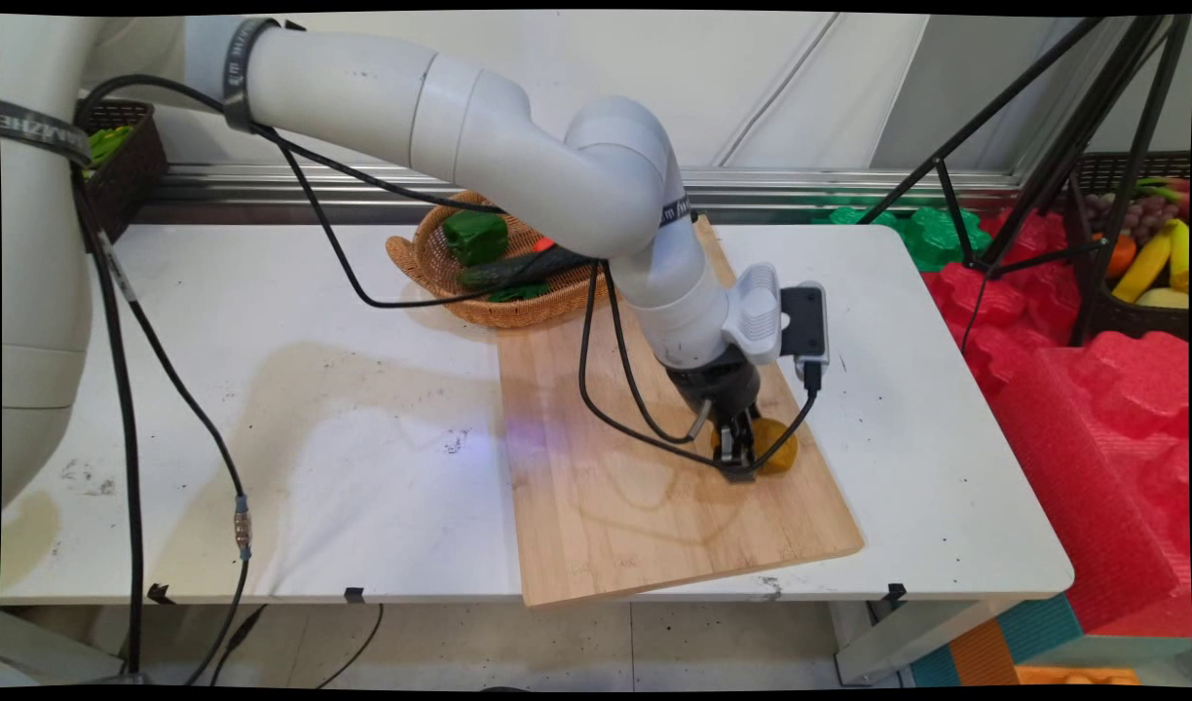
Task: Place the picked object on the cutting board
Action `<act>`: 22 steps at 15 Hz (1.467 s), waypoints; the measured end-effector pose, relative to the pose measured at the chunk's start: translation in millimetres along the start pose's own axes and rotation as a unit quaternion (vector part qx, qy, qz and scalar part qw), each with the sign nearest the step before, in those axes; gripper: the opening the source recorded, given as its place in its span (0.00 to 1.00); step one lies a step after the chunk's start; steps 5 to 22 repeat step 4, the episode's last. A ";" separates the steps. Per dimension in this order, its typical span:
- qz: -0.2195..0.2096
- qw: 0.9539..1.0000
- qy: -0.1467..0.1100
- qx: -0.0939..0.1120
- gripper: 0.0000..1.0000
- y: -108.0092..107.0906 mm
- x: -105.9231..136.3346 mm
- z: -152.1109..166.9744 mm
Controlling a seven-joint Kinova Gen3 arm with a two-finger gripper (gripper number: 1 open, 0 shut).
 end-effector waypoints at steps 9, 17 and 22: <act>0.008 1.000 0.008 -0.005 1.00 1.4 0.4 1.4; 0.008 1.000 0.008 -0.005 1.00 1.4 0.4 1.4; 0.008 1.000 0.008 -0.005 1.00 1.4 0.4 1.4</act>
